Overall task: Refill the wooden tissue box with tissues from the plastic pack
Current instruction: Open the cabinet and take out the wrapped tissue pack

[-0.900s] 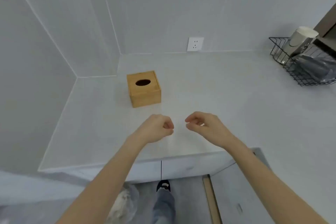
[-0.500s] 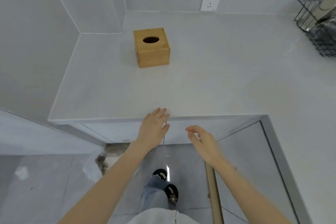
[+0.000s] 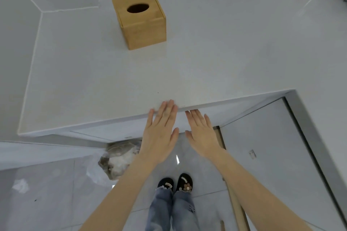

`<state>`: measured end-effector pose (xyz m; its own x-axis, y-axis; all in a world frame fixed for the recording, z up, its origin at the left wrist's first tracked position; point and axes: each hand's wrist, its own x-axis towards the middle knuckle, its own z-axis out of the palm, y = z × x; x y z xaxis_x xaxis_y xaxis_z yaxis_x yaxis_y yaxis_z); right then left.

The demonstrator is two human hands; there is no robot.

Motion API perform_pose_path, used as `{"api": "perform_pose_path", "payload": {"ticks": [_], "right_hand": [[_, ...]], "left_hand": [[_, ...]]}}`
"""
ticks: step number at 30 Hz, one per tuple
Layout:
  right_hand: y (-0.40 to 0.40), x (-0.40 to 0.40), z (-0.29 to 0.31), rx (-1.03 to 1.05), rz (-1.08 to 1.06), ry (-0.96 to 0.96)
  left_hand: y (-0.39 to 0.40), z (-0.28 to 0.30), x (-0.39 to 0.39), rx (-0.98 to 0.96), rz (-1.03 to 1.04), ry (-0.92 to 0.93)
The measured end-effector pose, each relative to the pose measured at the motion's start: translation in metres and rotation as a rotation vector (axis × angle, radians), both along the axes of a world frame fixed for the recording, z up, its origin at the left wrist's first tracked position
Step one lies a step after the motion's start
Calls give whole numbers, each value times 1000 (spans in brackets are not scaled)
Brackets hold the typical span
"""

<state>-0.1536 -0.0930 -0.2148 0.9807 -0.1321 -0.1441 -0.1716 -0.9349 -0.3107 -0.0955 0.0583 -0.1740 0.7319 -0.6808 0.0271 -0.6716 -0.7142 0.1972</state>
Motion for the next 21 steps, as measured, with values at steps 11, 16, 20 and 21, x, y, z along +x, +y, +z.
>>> {"api": "perform_pose_path", "payload": {"ticks": [11, 16, 20, 21], "right_hand": [[8, 19, -12, -206, -49, -8], [11, 21, -9, -176, -85, -1], [14, 4, -7, -140, -106, -43], [14, -3, -5, -141, -103, -59]], "left_hand": [[3, -5, 2, -43, -15, -34], [3, -3, 2, -38, -16, -33], [3, 1, 3, -33, -22, -30], [2, 2, 3, -32, -24, -29]]}}
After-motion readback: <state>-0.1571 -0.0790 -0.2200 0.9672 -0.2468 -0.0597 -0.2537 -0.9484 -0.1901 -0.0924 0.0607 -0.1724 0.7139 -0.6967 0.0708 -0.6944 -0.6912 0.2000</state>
